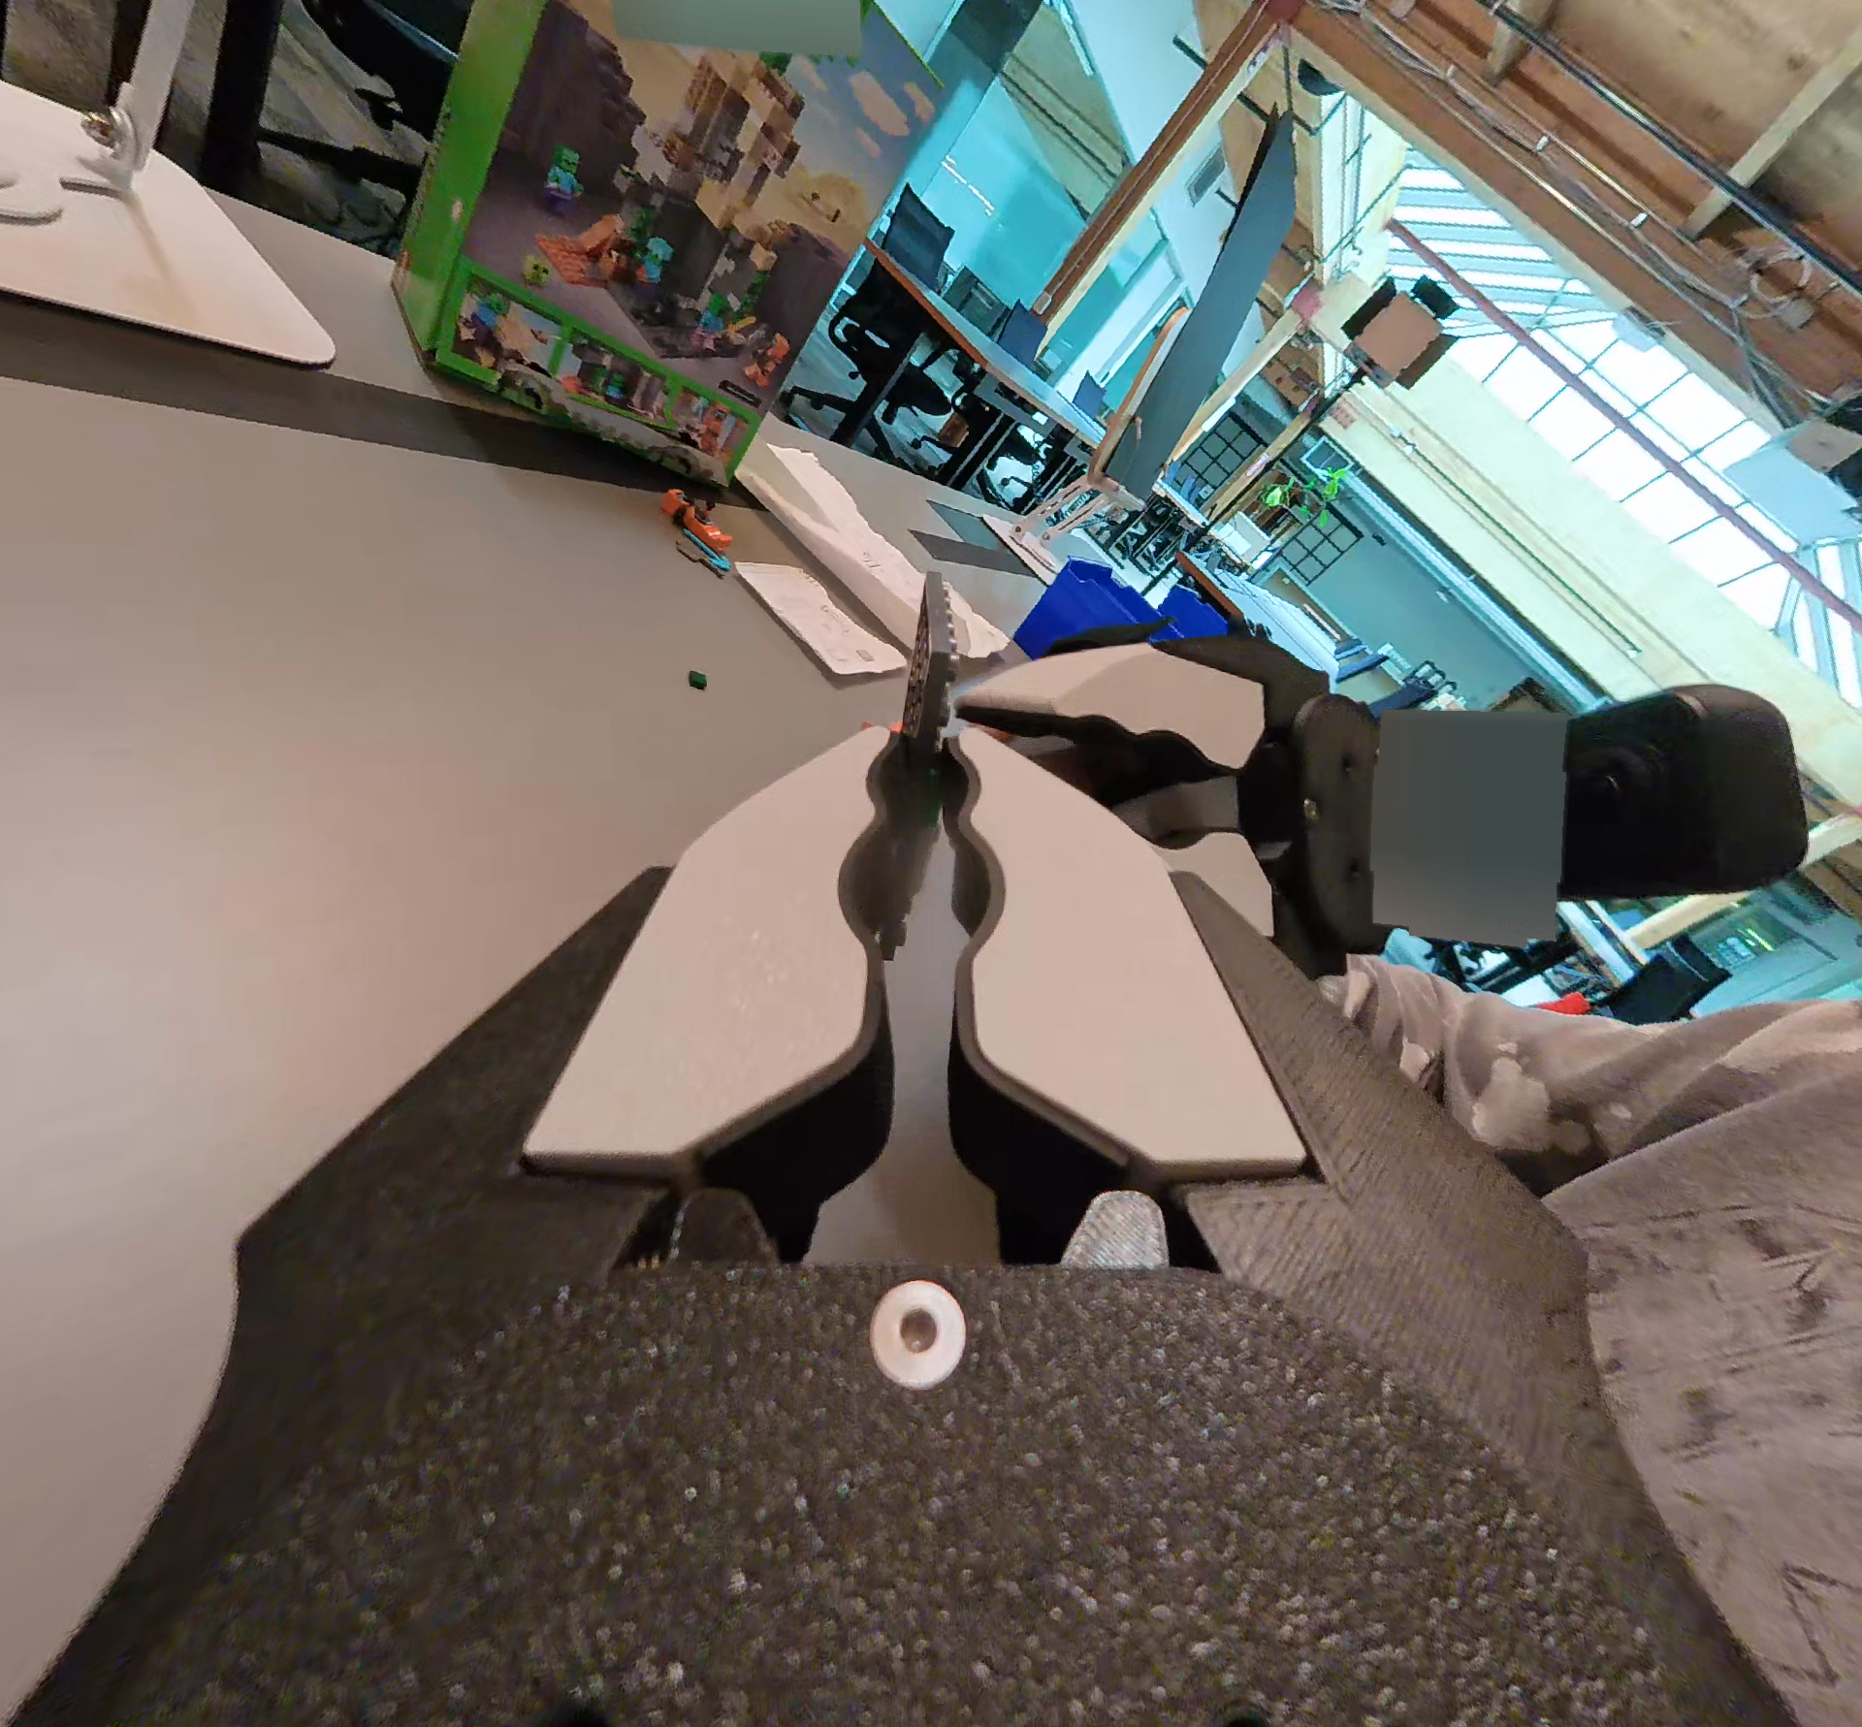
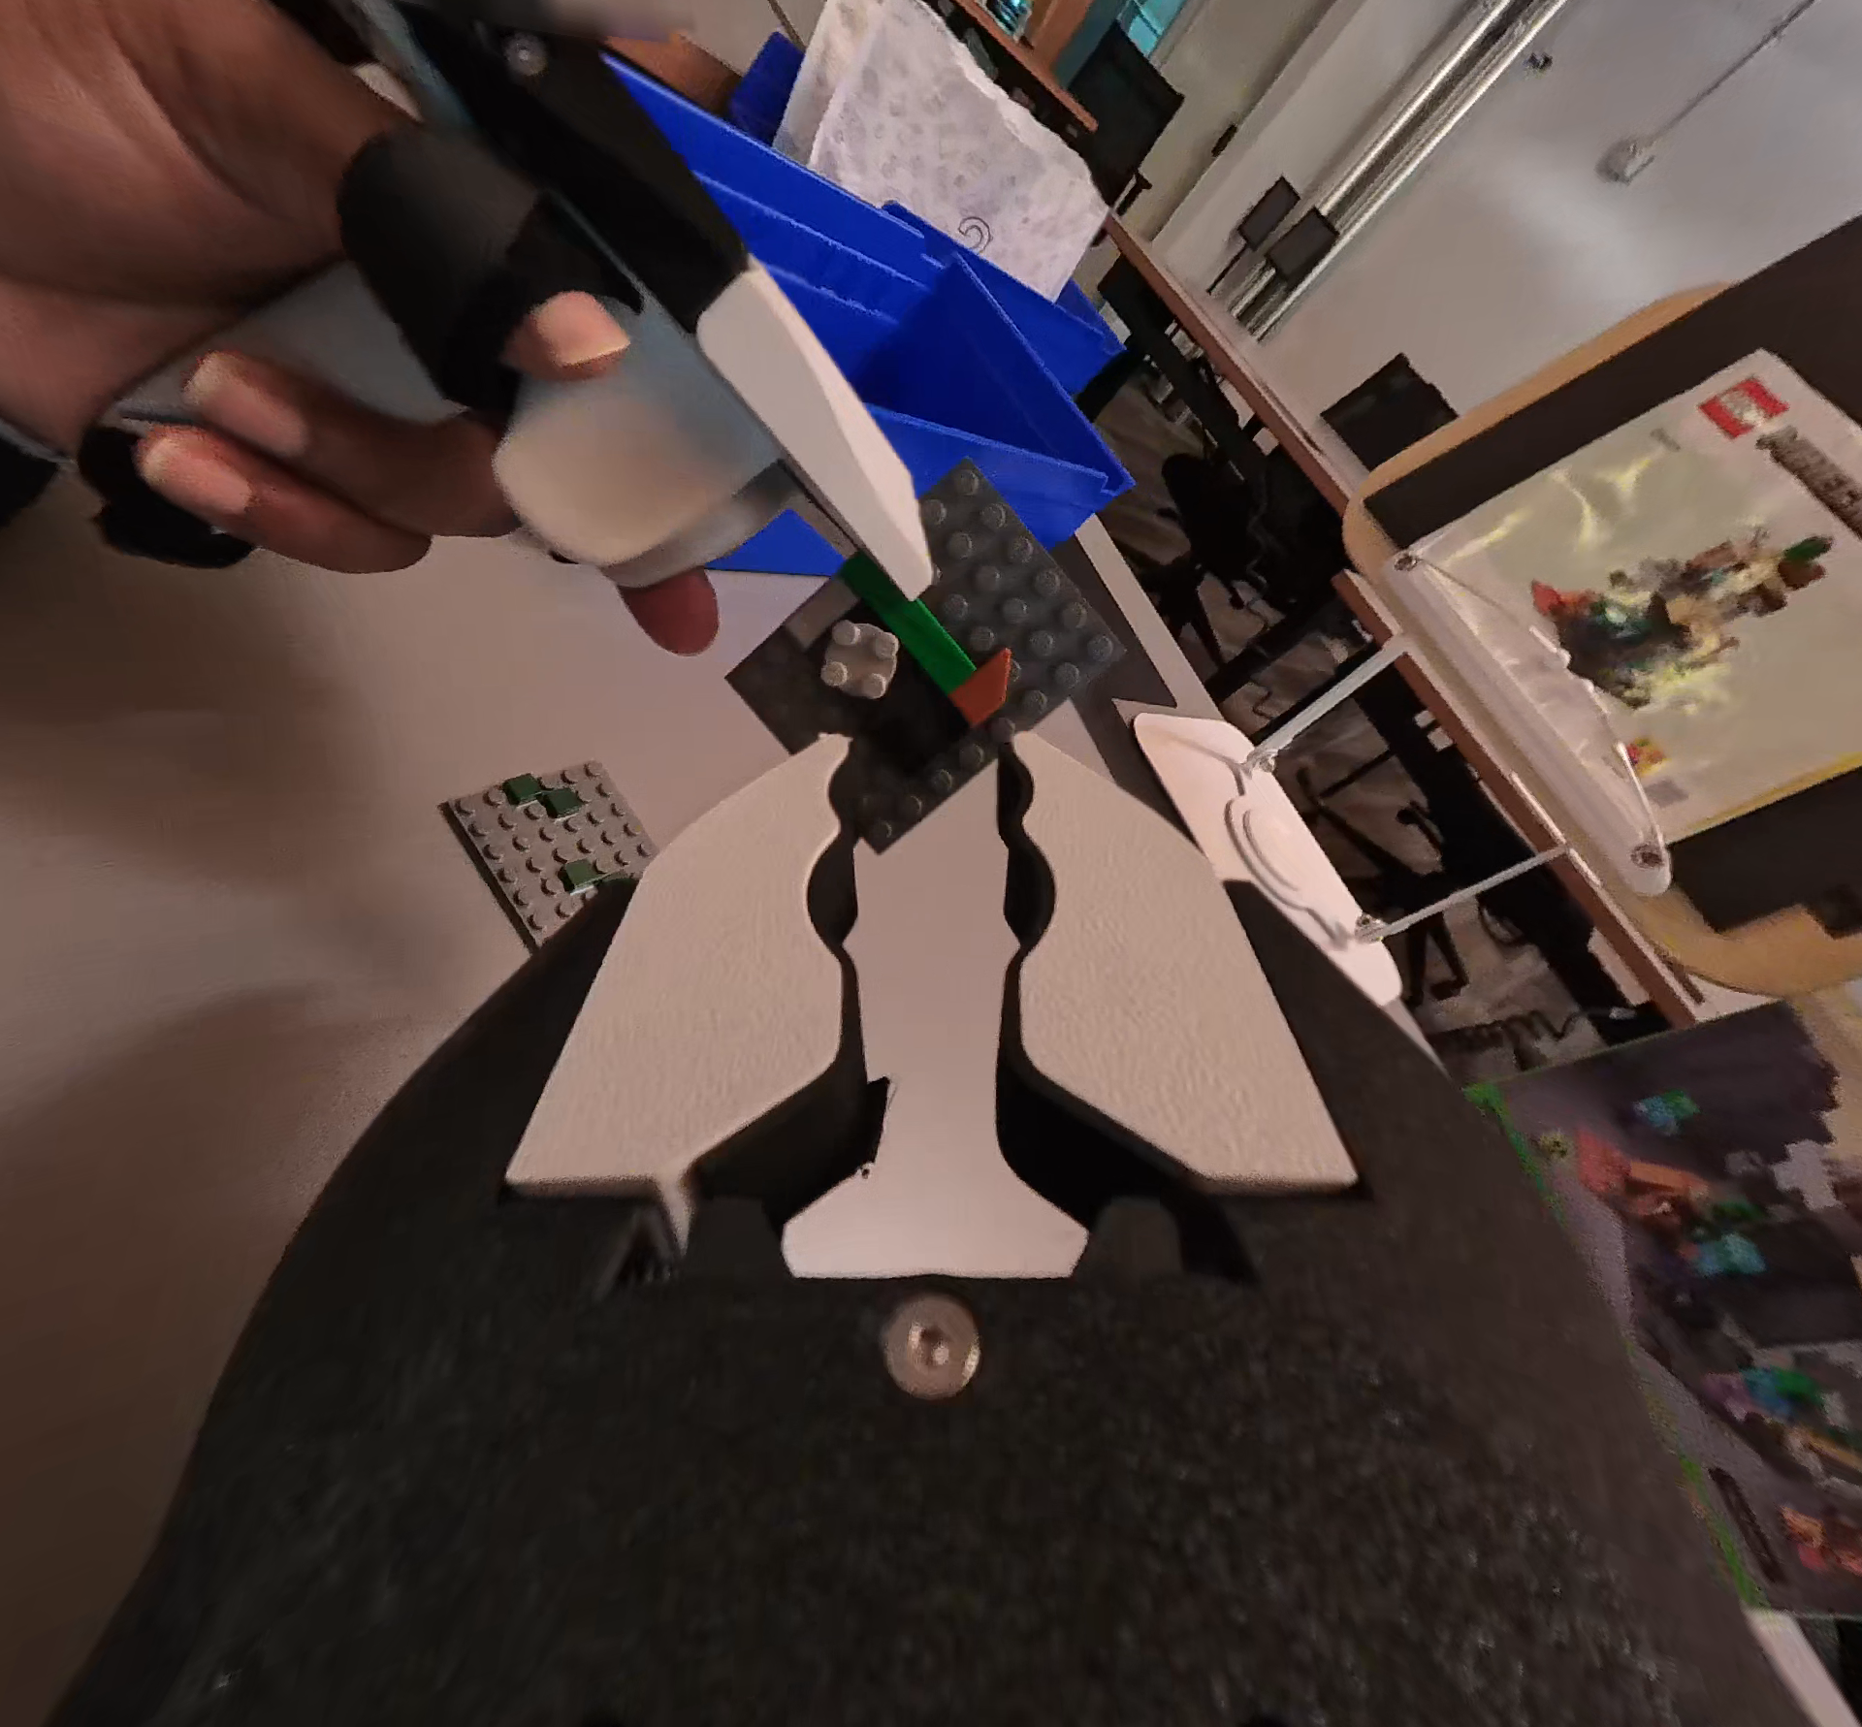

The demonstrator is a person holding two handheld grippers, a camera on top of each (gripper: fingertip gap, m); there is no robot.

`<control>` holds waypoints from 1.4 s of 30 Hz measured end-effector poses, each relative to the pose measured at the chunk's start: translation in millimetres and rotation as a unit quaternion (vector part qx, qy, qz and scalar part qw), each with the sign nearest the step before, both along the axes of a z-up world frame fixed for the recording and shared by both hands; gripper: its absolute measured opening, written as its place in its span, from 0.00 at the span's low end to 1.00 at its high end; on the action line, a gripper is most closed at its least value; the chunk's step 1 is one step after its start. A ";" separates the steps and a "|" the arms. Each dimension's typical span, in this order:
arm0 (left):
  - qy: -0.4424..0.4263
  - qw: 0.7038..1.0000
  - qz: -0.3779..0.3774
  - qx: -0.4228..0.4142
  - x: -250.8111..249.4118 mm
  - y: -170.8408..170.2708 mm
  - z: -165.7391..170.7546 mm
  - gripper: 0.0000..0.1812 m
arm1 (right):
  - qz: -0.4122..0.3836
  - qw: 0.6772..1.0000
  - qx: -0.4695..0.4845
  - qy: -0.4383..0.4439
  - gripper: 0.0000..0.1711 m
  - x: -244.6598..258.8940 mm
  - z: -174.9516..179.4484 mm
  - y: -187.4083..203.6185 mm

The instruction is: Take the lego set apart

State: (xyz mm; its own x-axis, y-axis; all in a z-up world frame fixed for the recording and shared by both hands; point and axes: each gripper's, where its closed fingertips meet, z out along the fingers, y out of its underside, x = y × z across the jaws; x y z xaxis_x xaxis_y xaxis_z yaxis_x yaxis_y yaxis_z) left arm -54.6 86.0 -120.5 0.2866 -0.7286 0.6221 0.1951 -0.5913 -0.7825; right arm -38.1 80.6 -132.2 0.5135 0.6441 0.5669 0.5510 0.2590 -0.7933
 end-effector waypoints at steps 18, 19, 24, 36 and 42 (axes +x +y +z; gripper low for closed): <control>-0.141 0.985 -0.073 -0.073 -0.1 -8.2 11.6 0.03 | 0.153 0.885 -0.359 0.254 0.09 -1.2 3.2 -14.1; -0.146 0.983 -0.084 -0.071 0.7 -11.0 13.3 0.04 | 0.172 0.871 -0.376 0.266 0.07 0.3 6.6 -17.4; -0.053 0.989 -0.138 0.007 11.5 -26.6 0.8 0.08 | 0.225 0.829 -0.476 0.190 0.03 15.0 -7.8 -36.8; 0.206 0.928 -0.264 0.167 27.4 -74.6 -62.9 0.02 | 0.225 0.827 -0.514 -0.037 0.03 28.4 -70.8 -71.3; 0.204 0.933 -0.264 0.133 28.7 -70.3 -72.1 0.03 | 0.211 0.852 -0.477 -0.047 0.03 30.5 -71.0 -62.5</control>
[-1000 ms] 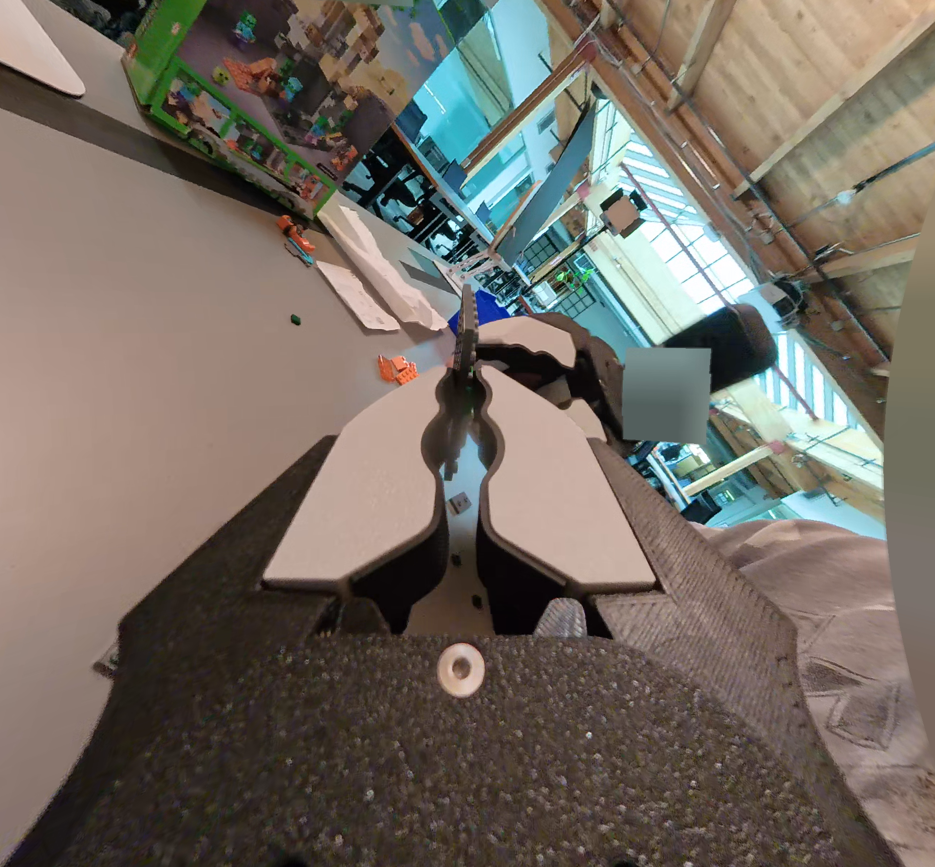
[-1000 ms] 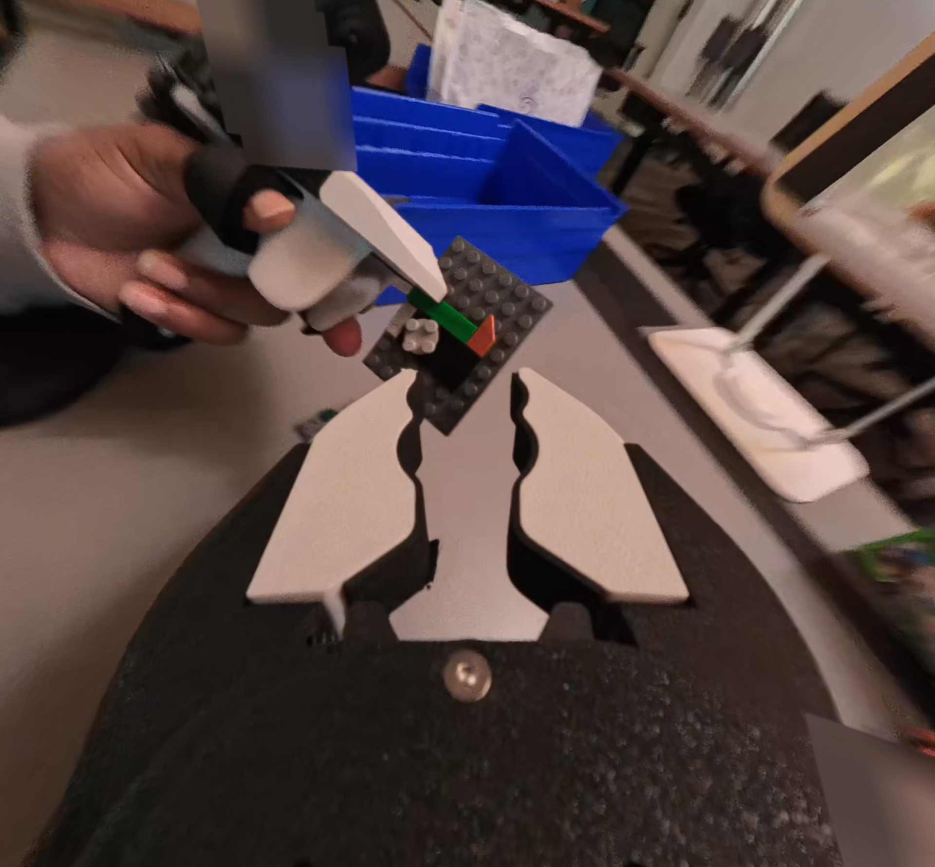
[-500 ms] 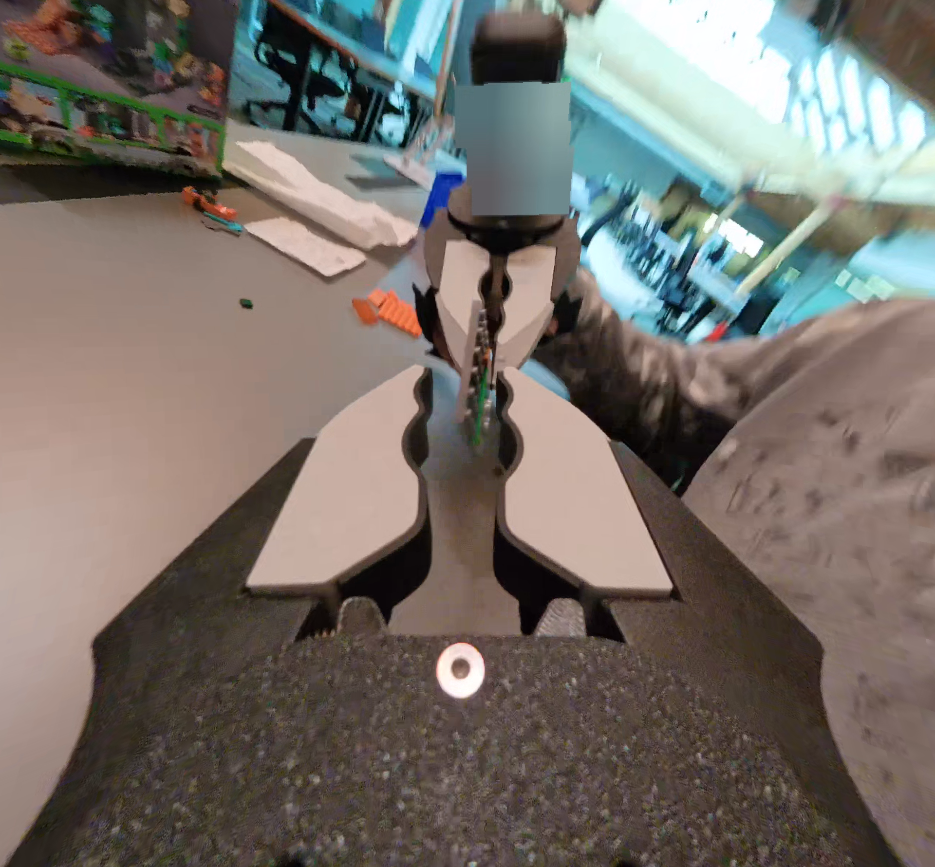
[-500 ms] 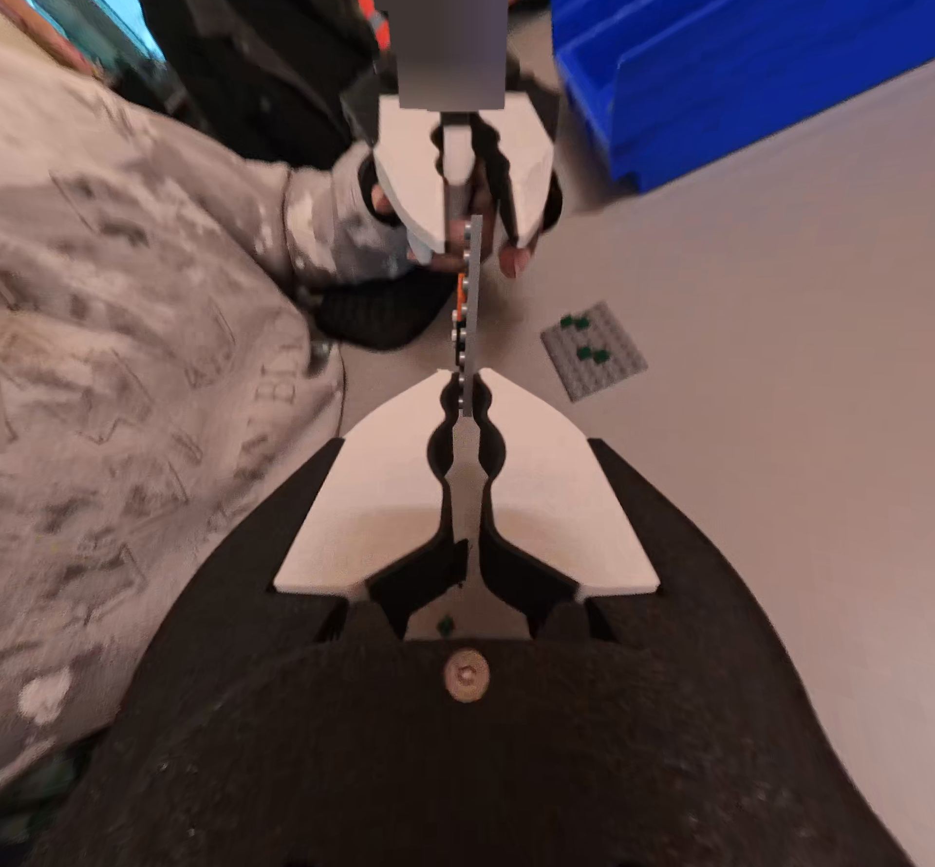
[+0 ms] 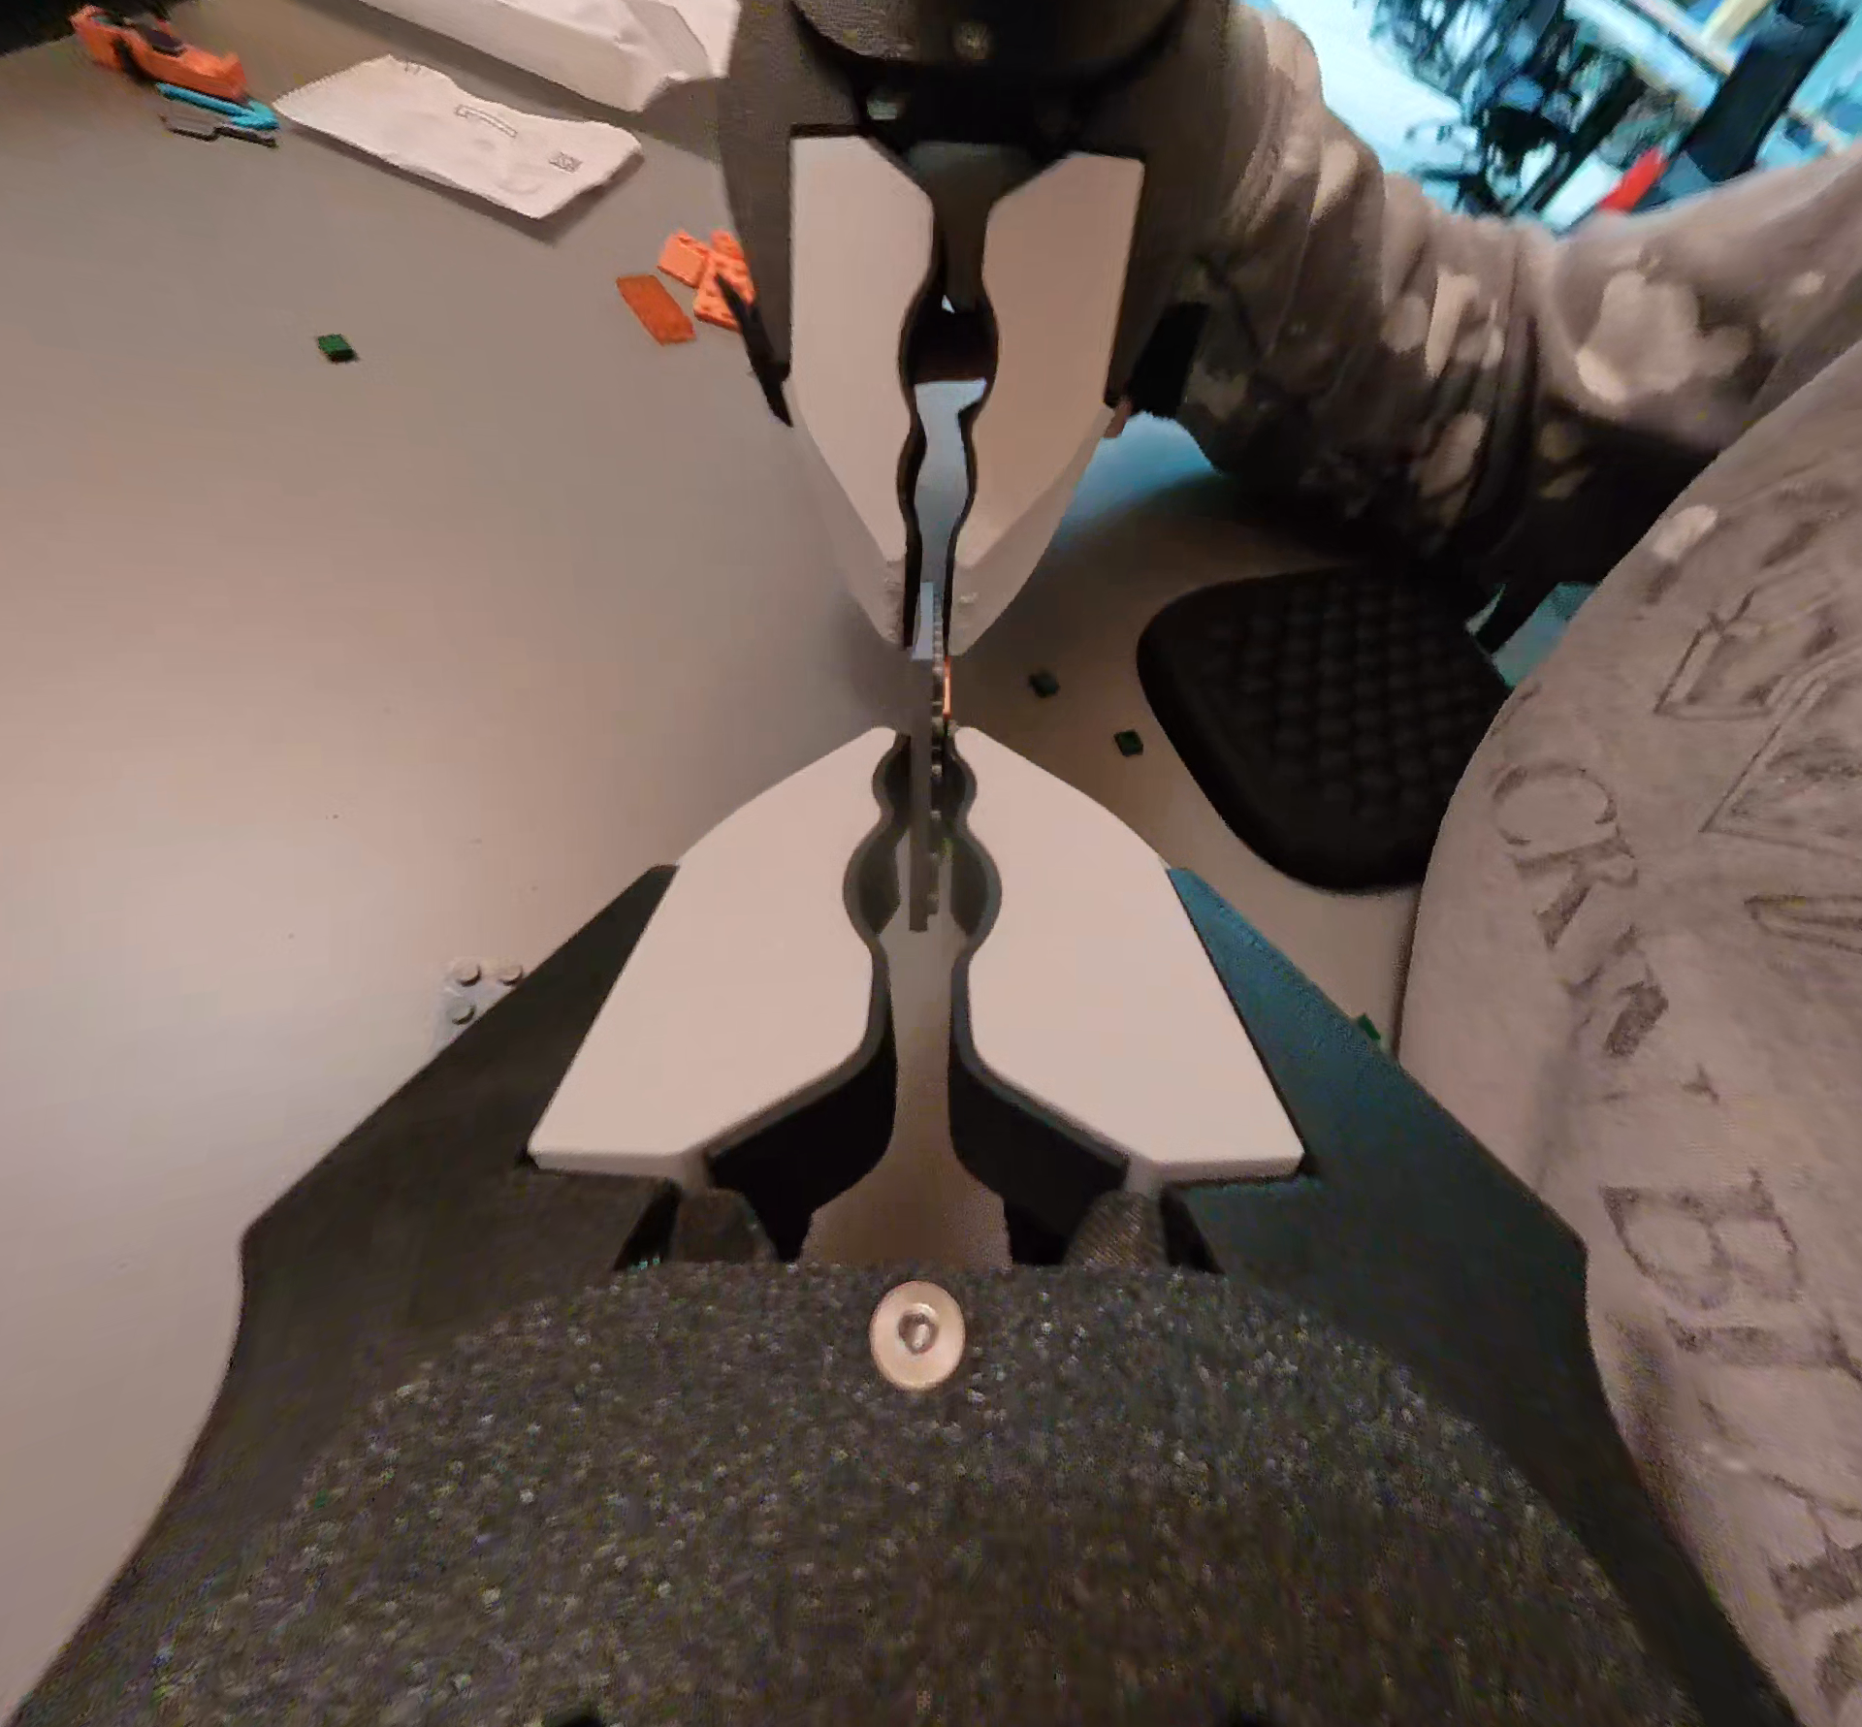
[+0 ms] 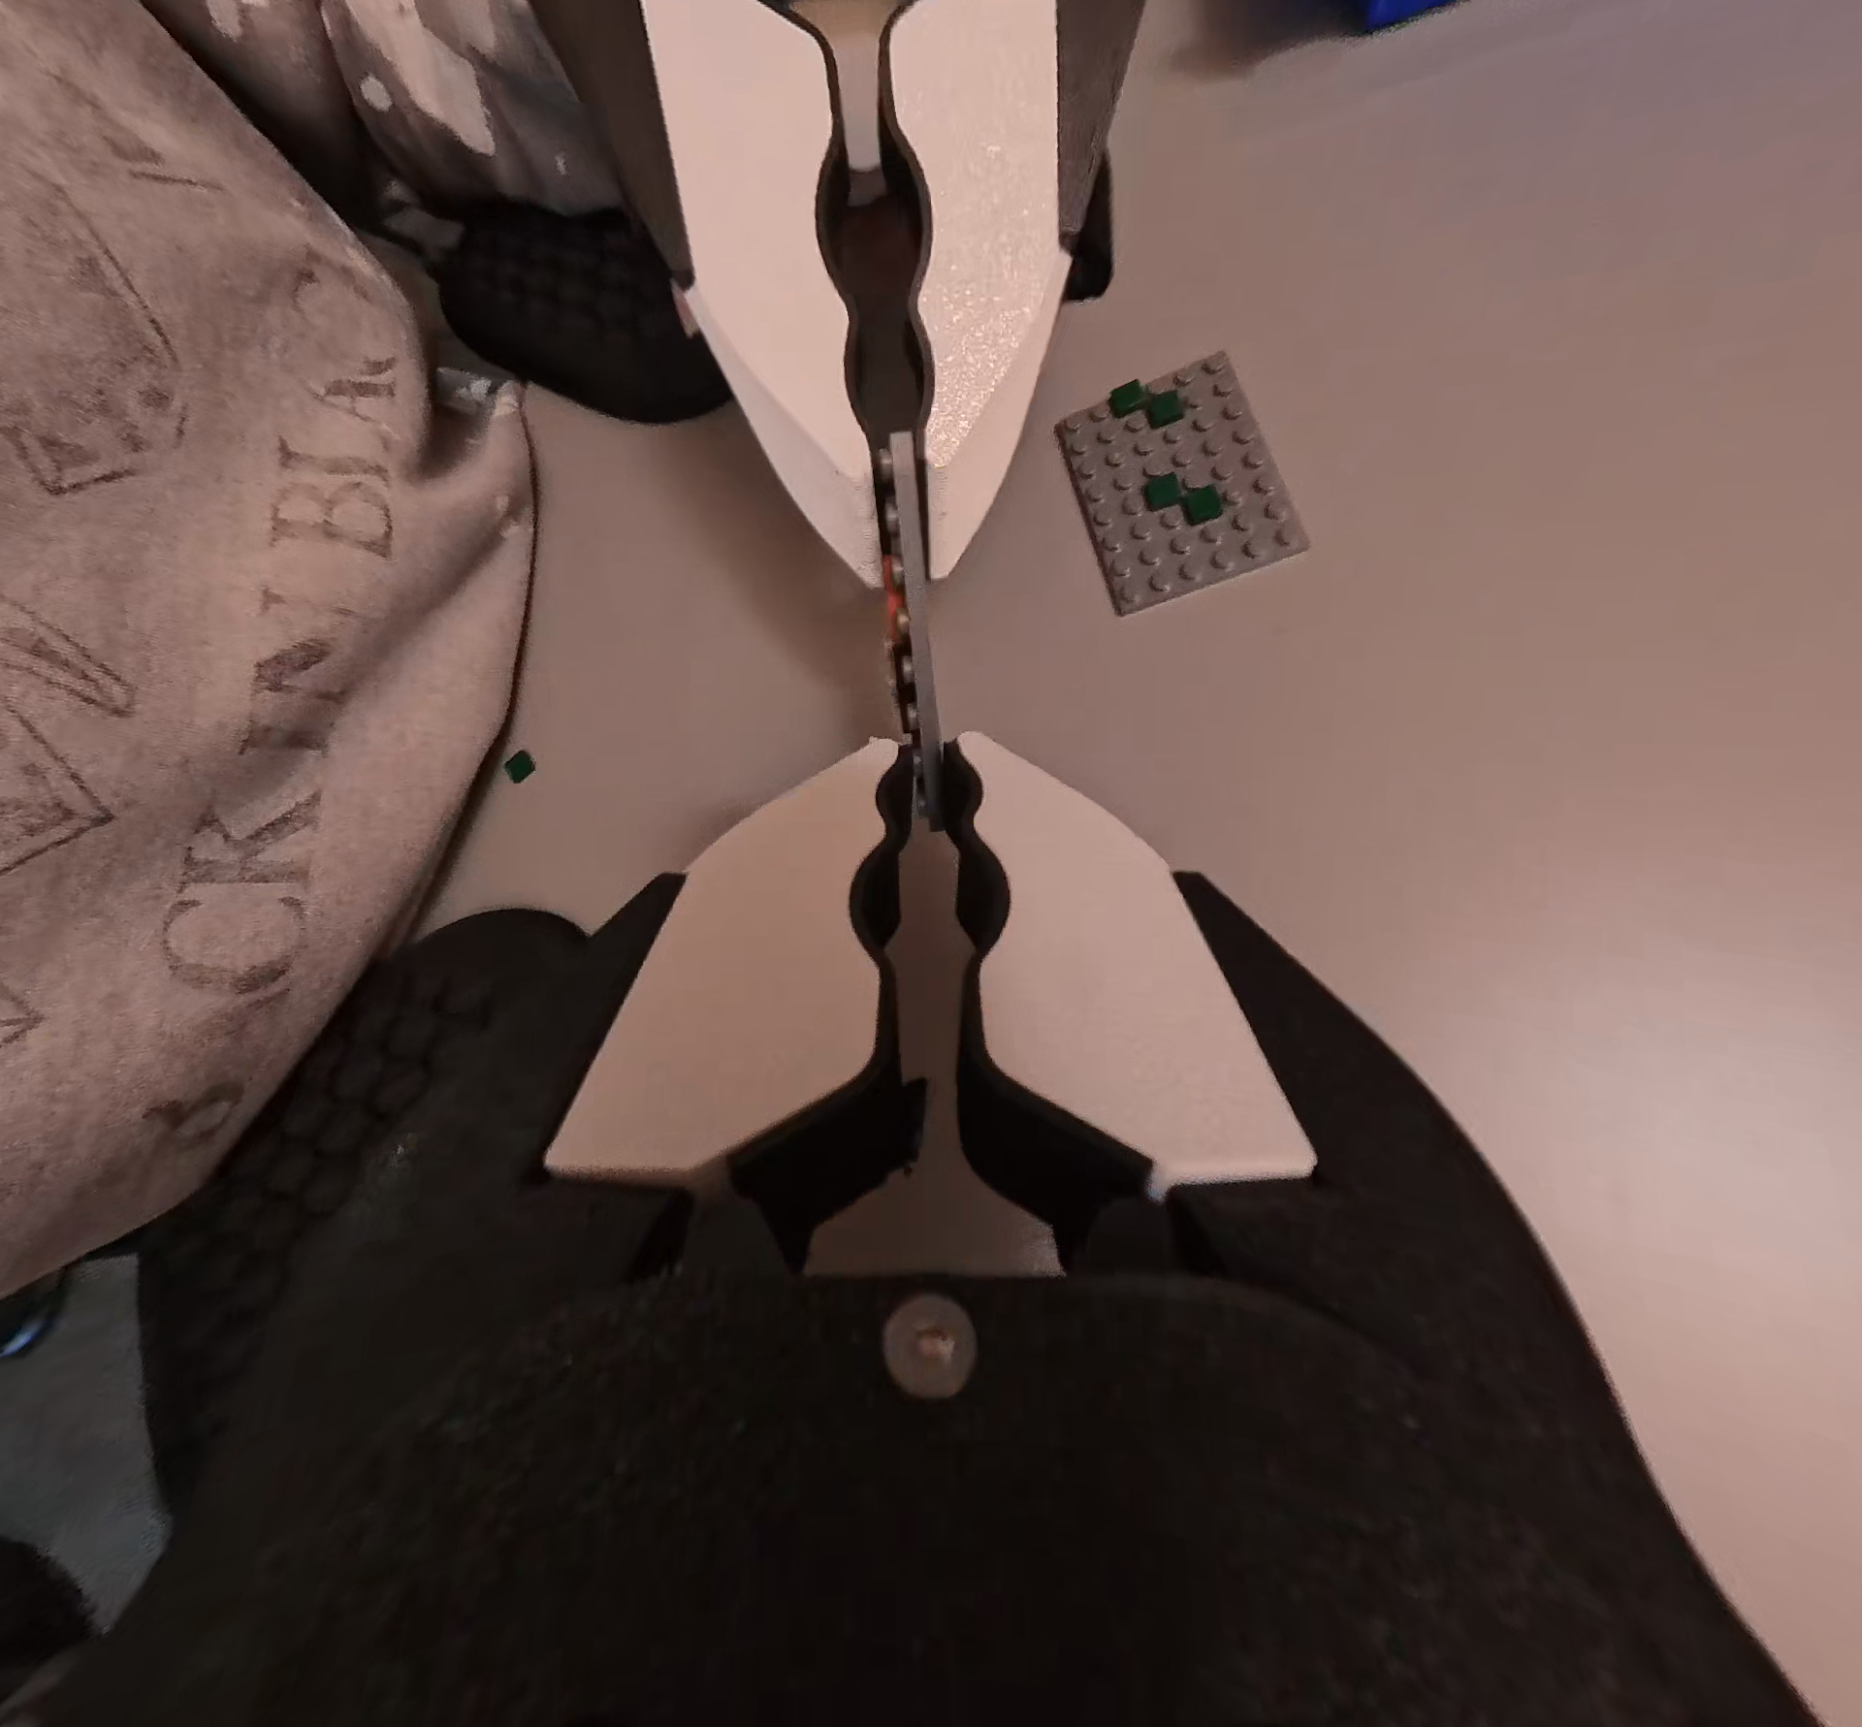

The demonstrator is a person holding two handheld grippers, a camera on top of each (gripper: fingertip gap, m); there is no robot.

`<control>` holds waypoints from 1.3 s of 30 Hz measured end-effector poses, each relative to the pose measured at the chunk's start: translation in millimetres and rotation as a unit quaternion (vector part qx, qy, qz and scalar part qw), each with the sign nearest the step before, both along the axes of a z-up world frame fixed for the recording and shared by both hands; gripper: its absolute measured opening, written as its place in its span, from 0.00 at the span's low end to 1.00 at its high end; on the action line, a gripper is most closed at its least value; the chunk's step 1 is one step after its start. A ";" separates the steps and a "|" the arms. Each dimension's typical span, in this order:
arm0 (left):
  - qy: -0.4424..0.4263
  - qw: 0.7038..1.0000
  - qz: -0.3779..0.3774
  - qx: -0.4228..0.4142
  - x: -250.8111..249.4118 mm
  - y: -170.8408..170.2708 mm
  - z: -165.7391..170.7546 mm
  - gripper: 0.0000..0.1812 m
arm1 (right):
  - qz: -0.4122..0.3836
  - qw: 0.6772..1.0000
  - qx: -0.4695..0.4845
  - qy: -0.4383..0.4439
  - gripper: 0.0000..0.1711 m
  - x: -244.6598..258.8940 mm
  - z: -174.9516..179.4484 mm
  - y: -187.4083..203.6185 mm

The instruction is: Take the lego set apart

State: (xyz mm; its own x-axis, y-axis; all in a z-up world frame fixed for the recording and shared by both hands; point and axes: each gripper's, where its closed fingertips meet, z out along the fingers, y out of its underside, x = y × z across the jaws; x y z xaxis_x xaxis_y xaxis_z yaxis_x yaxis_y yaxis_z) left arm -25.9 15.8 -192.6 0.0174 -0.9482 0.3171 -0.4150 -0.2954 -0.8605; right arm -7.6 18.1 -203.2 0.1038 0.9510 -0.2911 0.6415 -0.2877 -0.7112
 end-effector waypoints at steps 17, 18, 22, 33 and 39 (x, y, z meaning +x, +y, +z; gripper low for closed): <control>-0.096 0.945 0.086 -0.301 -7.1 31.5 12.3 0.03 | -0.003 0.915 0.403 -0.039 0.12 -15.5 22.4 34.0; -0.095 0.943 0.087 -0.307 -7.0 31.5 11.4 0.03 | 0.002 0.913 0.405 -0.044 0.10 -15.9 20.7 32.4; -0.095 0.947 0.106 -0.287 -7.5 35.6 10.0 0.03 | -0.014 0.912 0.407 -0.057 0.10 -16.7 17.9 35.8; -0.128 0.954 0.191 -0.191 -13.8 55.2 22.5 0.03 | -0.131 0.931 0.340 0.012 0.18 -29.6 30.9 52.1; -0.115 0.962 0.195 -0.152 -13.0 52.6 20.5 0.03 | -0.141 0.930 0.339 0.022 0.08 -28.1 30.7 53.4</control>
State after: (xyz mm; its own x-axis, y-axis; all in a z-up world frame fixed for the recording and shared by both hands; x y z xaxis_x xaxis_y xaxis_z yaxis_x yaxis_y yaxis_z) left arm -38.9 68.3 -172.1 0.2500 -0.7466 0.6165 -0.0312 -0.6426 -0.7655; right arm -35.7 71.6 -172.5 0.3791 0.8540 0.3563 0.5740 0.0850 -0.8144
